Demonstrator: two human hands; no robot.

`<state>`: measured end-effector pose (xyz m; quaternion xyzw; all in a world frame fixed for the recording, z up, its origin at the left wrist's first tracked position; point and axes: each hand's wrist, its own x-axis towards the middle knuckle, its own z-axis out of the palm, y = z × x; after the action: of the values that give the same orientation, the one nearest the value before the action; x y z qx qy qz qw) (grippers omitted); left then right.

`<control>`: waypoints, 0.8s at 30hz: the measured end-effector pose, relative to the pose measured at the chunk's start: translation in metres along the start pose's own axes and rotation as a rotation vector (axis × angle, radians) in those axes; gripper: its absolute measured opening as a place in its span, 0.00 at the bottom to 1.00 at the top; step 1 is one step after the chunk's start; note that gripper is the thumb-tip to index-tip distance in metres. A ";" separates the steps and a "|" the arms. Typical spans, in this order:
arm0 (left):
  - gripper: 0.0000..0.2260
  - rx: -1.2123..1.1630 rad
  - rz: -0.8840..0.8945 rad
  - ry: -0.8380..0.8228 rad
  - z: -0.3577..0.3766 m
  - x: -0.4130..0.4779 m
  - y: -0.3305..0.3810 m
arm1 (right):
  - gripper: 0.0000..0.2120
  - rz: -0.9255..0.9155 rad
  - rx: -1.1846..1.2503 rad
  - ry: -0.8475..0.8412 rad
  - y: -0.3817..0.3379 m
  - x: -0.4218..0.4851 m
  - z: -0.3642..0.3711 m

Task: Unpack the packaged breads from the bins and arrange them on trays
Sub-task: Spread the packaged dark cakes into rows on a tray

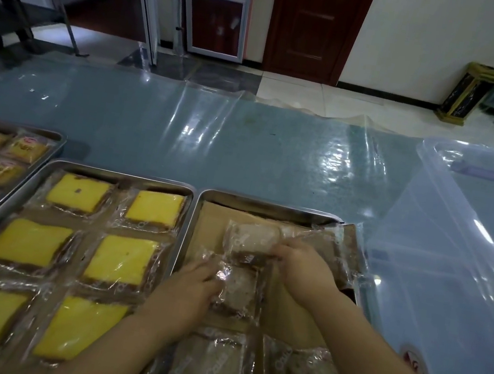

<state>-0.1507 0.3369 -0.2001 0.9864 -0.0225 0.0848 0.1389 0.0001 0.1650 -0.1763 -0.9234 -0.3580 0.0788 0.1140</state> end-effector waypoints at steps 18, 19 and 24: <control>0.09 0.026 0.069 -0.099 -0.015 -0.010 -0.008 | 0.33 -0.021 -0.009 -0.382 -0.025 0.058 0.020; 0.08 0.046 0.065 -0.096 -0.016 -0.010 -0.008 | 0.34 -0.019 0.019 -0.380 -0.025 0.056 0.020; 0.08 0.020 -0.014 -0.069 -0.017 -0.007 -0.011 | 0.25 -0.014 0.185 -0.132 -0.011 0.031 0.016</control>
<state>-0.1593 0.3527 -0.1880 0.9902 -0.0195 0.0499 0.1286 0.0119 0.1962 -0.1907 -0.8992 -0.3622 0.1716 0.1753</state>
